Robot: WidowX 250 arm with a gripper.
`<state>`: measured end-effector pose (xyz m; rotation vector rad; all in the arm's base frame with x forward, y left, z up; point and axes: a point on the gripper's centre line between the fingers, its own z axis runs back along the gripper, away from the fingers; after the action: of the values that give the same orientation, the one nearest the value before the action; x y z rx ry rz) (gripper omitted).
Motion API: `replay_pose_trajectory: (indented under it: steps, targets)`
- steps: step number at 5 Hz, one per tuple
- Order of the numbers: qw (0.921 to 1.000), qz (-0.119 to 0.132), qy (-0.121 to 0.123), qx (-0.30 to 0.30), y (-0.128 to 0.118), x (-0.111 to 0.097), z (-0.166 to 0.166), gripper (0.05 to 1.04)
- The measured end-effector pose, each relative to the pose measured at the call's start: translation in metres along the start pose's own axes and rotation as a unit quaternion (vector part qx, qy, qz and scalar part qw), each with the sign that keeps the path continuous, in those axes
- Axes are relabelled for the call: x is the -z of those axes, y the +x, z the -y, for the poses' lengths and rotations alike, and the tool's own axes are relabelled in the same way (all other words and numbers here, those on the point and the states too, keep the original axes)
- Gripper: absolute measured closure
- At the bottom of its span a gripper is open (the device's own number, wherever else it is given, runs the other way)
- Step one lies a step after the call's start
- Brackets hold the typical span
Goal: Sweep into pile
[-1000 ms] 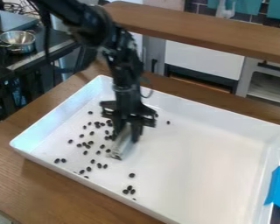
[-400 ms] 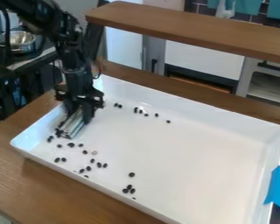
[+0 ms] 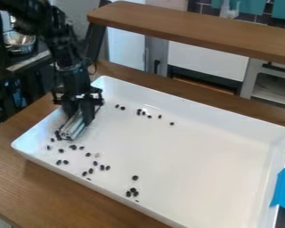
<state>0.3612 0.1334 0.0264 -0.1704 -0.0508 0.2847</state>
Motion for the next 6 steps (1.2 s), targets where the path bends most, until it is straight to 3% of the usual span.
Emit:
replay_pose_trajectory:
  steps: [1, 2, 4, 5, 6]
  targets:
    - [0.9993, 0.021, -0.031, -0.009, 0.004, -0.025, 0.039, 0.701]
    - [0.9986, 0.013, -0.049, 0.014, -0.01, -0.042, 0.088, 0.701]
    - [0.9979, -0.027, -0.053, 0.026, -0.074, -0.016, 0.163, 0.701]
    - [0.999, -0.018, -0.037, 0.019, -0.09, 0.002, 0.188, 0.701]
    - [0.9993, 0.002, -0.024, 0.029, -0.096, 0.015, 0.191, 0.701]
